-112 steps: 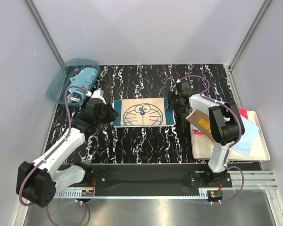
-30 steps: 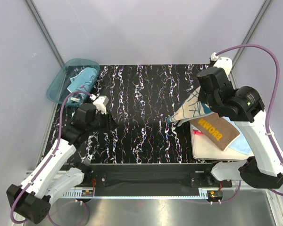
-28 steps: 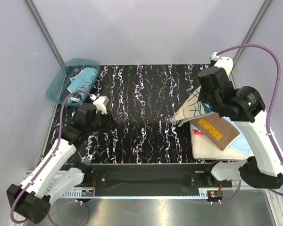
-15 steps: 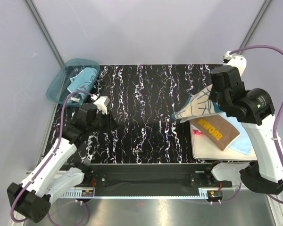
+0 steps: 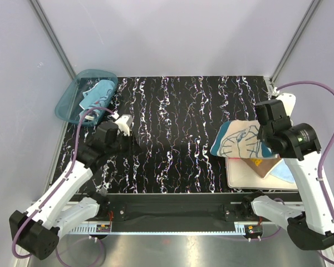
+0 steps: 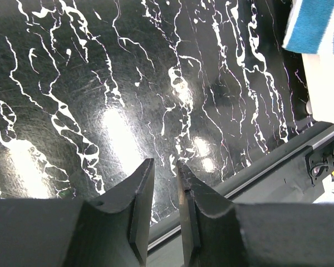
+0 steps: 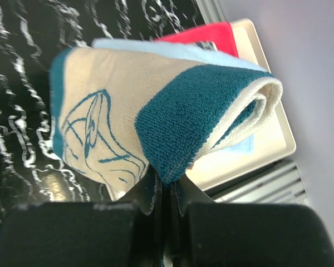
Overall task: Fold and stack the towels
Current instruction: Neatly place the folded towel into the bin
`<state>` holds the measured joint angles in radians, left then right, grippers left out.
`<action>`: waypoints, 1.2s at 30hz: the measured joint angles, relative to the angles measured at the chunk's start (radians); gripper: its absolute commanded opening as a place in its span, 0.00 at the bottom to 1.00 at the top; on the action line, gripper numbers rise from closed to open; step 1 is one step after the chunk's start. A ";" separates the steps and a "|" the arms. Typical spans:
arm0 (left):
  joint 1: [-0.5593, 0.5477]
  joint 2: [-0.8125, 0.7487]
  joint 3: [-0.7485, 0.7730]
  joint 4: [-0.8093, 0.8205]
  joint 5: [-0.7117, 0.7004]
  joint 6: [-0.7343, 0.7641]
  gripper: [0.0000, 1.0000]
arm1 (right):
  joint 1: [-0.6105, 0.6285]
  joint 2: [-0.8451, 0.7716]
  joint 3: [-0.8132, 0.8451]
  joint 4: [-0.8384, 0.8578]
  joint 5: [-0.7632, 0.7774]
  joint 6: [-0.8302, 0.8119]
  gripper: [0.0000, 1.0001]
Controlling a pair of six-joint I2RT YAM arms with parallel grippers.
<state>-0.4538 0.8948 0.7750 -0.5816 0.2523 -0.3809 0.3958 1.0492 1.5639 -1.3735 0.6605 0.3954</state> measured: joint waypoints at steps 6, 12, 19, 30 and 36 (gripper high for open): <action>-0.020 0.009 0.000 0.000 0.000 0.000 0.27 | -0.117 -0.023 -0.177 0.024 -0.021 -0.005 0.00; -0.033 0.021 -0.001 0.000 0.000 0.000 0.27 | -0.303 -0.036 -0.279 0.106 -0.095 -0.061 0.00; -0.044 0.024 -0.006 0.002 0.000 0.000 0.27 | -0.473 0.045 -0.288 0.185 -0.106 -0.076 0.00; -0.080 0.025 -0.017 0.016 0.032 -0.008 0.27 | -0.556 0.080 -0.339 0.205 -0.095 -0.029 0.47; -0.095 0.020 -0.017 0.016 0.032 -0.008 0.27 | -0.557 0.077 -0.339 0.177 -0.094 0.006 0.76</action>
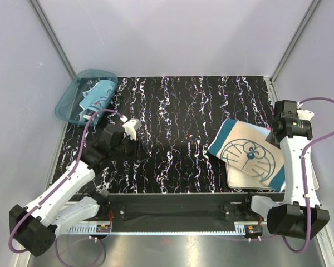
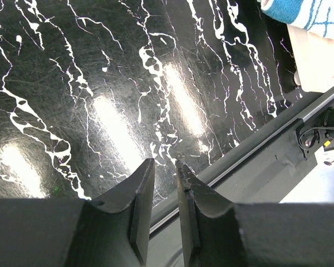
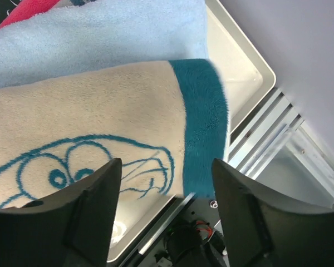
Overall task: Fold and stack the towels
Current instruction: Neatly place the folded towel into the bin
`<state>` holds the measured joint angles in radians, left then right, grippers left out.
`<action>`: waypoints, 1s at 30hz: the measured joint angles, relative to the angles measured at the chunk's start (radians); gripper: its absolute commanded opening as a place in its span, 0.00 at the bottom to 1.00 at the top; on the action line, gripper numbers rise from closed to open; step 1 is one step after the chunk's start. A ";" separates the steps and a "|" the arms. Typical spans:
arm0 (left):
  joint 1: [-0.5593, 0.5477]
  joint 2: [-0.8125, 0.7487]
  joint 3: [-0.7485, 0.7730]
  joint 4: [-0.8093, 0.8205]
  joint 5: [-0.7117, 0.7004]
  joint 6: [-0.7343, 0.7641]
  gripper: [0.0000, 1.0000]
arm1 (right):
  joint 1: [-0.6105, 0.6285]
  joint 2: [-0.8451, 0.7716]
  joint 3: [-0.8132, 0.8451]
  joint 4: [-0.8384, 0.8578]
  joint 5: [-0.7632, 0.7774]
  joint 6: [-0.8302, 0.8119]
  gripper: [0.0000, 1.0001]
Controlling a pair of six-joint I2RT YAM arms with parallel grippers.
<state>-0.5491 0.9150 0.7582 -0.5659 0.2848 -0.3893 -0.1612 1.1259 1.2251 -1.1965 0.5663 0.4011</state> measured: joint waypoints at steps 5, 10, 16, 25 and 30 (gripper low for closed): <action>-0.001 -0.006 0.000 0.000 0.000 0.000 0.27 | -0.002 -0.025 0.009 -0.010 -0.024 0.007 0.75; -0.002 -0.006 0.000 0.000 0.000 0.000 0.27 | -0.003 -0.047 0.014 0.018 -0.158 0.028 0.70; -0.003 -0.006 0.000 0.000 -0.001 0.000 0.29 | 0.010 -0.071 -0.049 0.113 -0.307 0.065 0.70; -0.003 -0.006 0.000 -0.001 -0.032 -0.002 0.31 | 0.227 -0.034 -0.026 0.203 -0.316 0.109 0.70; -0.003 -0.002 0.001 -0.004 -0.080 -0.011 0.33 | 0.346 0.084 0.056 0.277 -0.311 0.115 0.70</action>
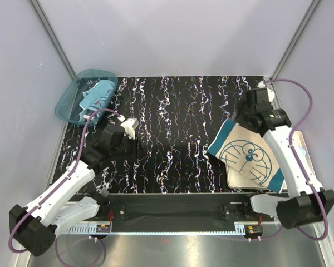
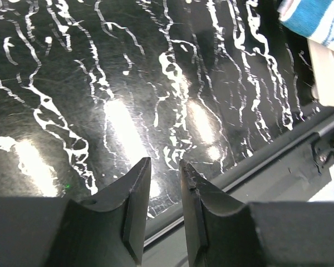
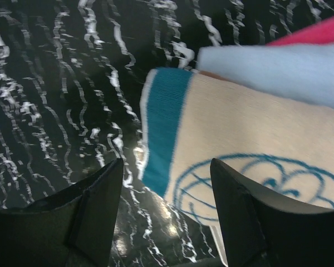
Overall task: Fold and stack the towels
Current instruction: Neatly place the folded towel into the bin
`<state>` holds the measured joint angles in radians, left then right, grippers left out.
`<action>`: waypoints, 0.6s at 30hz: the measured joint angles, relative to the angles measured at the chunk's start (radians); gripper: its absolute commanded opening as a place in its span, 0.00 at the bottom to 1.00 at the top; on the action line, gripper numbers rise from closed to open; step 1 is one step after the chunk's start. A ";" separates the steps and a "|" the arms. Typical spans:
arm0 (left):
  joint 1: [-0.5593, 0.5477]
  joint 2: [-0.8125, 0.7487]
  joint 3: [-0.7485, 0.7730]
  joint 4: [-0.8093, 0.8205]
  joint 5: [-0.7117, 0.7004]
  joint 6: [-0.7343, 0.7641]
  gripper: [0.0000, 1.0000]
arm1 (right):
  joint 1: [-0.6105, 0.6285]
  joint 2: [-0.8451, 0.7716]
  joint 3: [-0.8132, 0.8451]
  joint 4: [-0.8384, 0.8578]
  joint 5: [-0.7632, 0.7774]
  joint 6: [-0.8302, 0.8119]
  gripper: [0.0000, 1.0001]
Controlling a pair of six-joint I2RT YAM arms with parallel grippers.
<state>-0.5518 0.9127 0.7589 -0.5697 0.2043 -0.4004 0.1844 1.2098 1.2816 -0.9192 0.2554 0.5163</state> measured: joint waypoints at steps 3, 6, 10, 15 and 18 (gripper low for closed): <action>0.000 0.009 0.006 -0.005 -0.034 -0.018 0.33 | 0.076 0.087 0.071 0.051 0.011 -0.003 0.70; 0.000 0.028 0.025 -0.005 -0.072 -0.039 0.34 | 0.129 0.171 0.141 0.103 0.011 -0.013 0.71; 0.000 0.063 0.057 -0.004 -0.117 -0.065 0.35 | 0.170 0.270 0.221 0.167 -0.003 -0.035 0.71; 0.000 0.127 0.106 0.005 -0.165 -0.095 0.36 | 0.195 0.381 0.307 0.221 -0.038 -0.066 0.72; 0.000 0.159 0.134 0.013 -0.201 -0.111 0.36 | 0.197 0.447 0.367 0.251 -0.064 -0.079 0.72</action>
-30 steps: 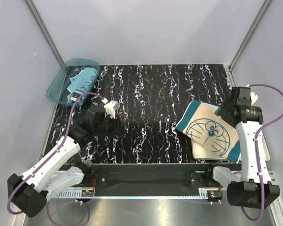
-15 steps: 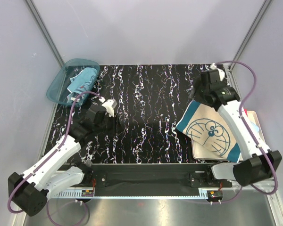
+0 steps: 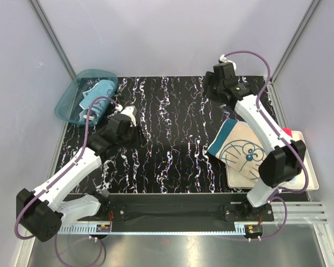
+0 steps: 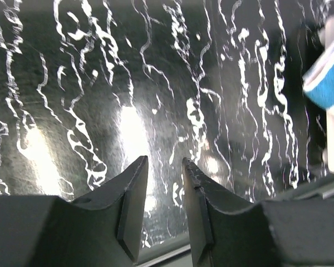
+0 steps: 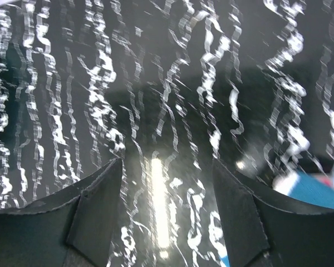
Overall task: Fold and stack the towels
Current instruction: Neatly place the folded towel into the bin
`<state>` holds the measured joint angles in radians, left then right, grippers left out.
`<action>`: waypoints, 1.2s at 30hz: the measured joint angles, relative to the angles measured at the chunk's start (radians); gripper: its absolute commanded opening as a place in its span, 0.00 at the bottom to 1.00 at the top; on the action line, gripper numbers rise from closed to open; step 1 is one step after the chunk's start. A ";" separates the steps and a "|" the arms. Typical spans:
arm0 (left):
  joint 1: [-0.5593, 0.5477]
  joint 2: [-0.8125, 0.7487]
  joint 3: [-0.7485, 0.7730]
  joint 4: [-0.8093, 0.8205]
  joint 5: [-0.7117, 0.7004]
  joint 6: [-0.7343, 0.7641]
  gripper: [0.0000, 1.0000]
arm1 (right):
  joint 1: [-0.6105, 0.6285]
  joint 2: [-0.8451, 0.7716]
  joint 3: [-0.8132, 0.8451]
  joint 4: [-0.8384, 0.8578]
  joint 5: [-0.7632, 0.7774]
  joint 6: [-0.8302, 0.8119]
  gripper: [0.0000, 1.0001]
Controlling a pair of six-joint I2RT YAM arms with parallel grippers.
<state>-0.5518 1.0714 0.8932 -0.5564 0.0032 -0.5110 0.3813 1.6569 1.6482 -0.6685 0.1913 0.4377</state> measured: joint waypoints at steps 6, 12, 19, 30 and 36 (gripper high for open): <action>0.049 0.098 0.129 0.006 -0.135 -0.054 0.40 | 0.008 0.124 0.124 0.032 -0.055 -0.028 0.72; 0.277 0.246 0.266 0.056 -0.335 -0.153 0.55 | 0.016 0.217 0.210 0.059 -0.108 -0.049 0.72; 0.455 0.487 0.400 0.097 -0.460 -0.234 0.56 | 0.027 0.242 0.192 0.072 -0.153 -0.068 0.73; 0.485 0.620 0.447 0.177 -0.433 -0.220 0.57 | 0.027 0.242 0.128 0.132 -0.179 -0.084 0.82; 0.485 0.620 0.447 0.188 -0.417 -0.201 0.57 | 0.027 0.238 0.099 0.192 -0.208 -0.081 0.91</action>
<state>-0.0669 1.6913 1.3399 -0.3679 -0.4133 -0.7120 0.4084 1.8954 1.7470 -0.4767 -0.0170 0.3565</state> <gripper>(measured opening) 0.566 0.886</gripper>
